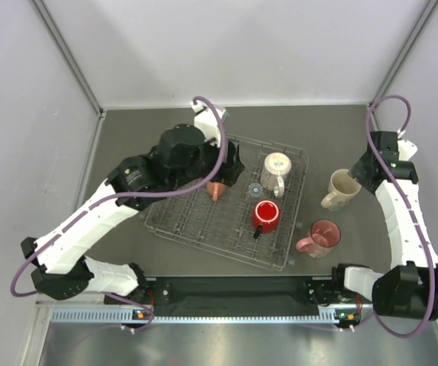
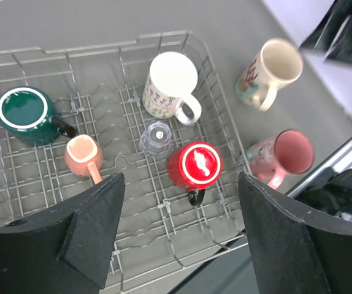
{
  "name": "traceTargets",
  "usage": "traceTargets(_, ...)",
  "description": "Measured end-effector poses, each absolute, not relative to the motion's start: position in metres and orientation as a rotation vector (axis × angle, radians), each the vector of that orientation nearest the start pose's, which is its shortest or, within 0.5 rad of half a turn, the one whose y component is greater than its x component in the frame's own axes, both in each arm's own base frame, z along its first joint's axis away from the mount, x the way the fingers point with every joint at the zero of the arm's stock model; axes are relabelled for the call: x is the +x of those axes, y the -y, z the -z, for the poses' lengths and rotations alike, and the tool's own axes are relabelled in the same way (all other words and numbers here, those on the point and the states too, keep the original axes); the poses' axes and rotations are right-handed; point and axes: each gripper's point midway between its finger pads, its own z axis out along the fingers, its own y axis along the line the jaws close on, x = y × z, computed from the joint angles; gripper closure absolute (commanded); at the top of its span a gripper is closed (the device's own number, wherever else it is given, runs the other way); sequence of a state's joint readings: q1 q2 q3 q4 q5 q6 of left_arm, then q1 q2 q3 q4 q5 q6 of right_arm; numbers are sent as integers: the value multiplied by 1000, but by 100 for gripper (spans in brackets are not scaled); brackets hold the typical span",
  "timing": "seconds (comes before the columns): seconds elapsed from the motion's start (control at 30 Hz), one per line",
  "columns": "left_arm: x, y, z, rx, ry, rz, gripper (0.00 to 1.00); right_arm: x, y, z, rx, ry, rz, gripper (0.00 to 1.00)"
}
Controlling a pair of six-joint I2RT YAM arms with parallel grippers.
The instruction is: Load the cups into the dish rack
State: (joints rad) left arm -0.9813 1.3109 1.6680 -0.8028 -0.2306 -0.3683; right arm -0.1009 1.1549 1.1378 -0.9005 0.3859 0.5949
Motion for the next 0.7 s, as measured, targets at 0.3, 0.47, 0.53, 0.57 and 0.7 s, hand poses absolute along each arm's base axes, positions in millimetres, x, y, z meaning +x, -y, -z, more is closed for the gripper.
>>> traceTargets(0.3, 226, 276, -406, 399, -1953, 710, 19, 279, 65, -144, 980, -2341, 211, 58)
traceTargets(0.47, 227, 274, -406, 385, -1965, 730, 19, 290, 64, -128, 961, -2389, 198, 71)
traceTargets(0.53, 227, 273, -405, 382, -1972, 732, 19, 292, 65, -123, 960, -2401, 204, 77)
traceTargets(0.57, 227, 272, -406, 382, -1973, 735, 19, 293, 65, -122, 962, -2403, 202, 79)
traceTargets(0.7, 226, 271, -416, 373, -1958, 767, 19, 294, 63, -118, 953, -2420, 186, 98)
